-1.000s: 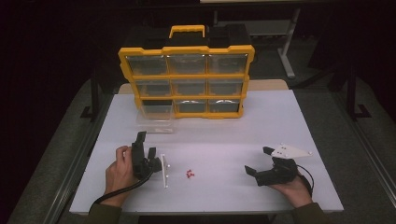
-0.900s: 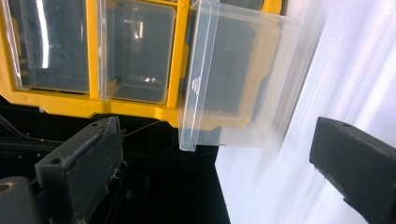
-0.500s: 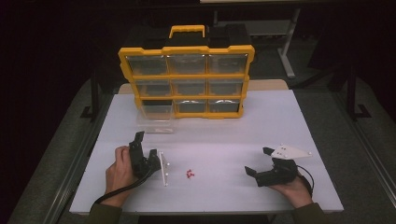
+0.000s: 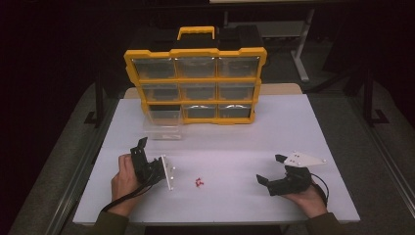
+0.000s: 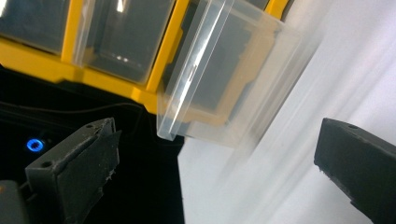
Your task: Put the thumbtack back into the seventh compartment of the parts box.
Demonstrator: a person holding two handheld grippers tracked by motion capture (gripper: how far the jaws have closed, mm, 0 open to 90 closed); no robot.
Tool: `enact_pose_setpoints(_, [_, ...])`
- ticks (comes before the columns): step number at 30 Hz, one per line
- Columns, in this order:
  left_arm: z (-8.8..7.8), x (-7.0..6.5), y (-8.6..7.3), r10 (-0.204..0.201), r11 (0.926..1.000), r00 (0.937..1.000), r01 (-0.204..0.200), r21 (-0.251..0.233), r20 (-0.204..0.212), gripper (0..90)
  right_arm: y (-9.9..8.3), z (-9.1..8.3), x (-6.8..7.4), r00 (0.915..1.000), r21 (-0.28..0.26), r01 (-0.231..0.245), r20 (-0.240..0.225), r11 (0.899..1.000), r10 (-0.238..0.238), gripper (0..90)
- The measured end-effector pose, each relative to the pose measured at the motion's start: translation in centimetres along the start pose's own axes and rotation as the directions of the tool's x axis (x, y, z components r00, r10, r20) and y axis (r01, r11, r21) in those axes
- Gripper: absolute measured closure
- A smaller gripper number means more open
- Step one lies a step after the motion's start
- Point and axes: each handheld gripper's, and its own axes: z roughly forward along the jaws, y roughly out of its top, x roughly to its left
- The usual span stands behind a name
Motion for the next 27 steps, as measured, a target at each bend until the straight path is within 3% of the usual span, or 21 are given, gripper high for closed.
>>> enact_pose_setpoints(9, [0.0,0.5,-0.2,-0.061,0.998,0.9981,0.061,0.015,0.01,0.0,0.0,0.2,0.0,0.9999,0.008,0.01,-0.002,1.0,-0.01,0.0])
enact_pose_setpoints(12, [0.1,0.6,-0.2,-0.099,0.995,0.9947,0.099,0.011,0.025,0.0,0.0,0.2,-0.1,1.0,0.007,0.009,-0.001,1.0,-0.009,0.0])
enact_pose_setpoints(17, [0.1,0.8,-0.3,-0.128,0.9917,0.9913,0.128,0.013,0.03,0.0,0.0,0.2,-0.1,0.9999,0.008,0.011,-0.001,1.0,-0.011,0.0])
enact_pose_setpoints(21, [0.2,0.9,-0.4,-0.17,0.9854,0.9846,0.17,0.012,0.039,0.0,0.0,0.2,0.0,0.9999,0.007,0.014,-0.002,1.0,-0.013,0.0])
enact_pose_setpoints(24, [0.3,1.3,-0.5,-0.244,0.9696,0.9672,0.243,0.03,0.07,0.0,0.0,0.2,0.0,0.9999,0.006,0.01,0.0,1.0,-0.01,0.0])
enact_pose_setpoints(25, [0.3,1.4,-0.6,-0.253,0.9675,0.9649,0.251,0.032,0.071,0.0,0.0,0.2,0.0,0.9999,0.007,0.011,0.0,1.0,-0.011,0.0])
enact_pose_setpoints(27, [0.4,1.5,-0.7,-0.301,0.9535,0.9492,0.299,0.039,0.092,0.0,0.0,0.2,0.0,0.9999,0.006,0.011,0.0,1.0,-0.011,0.0])
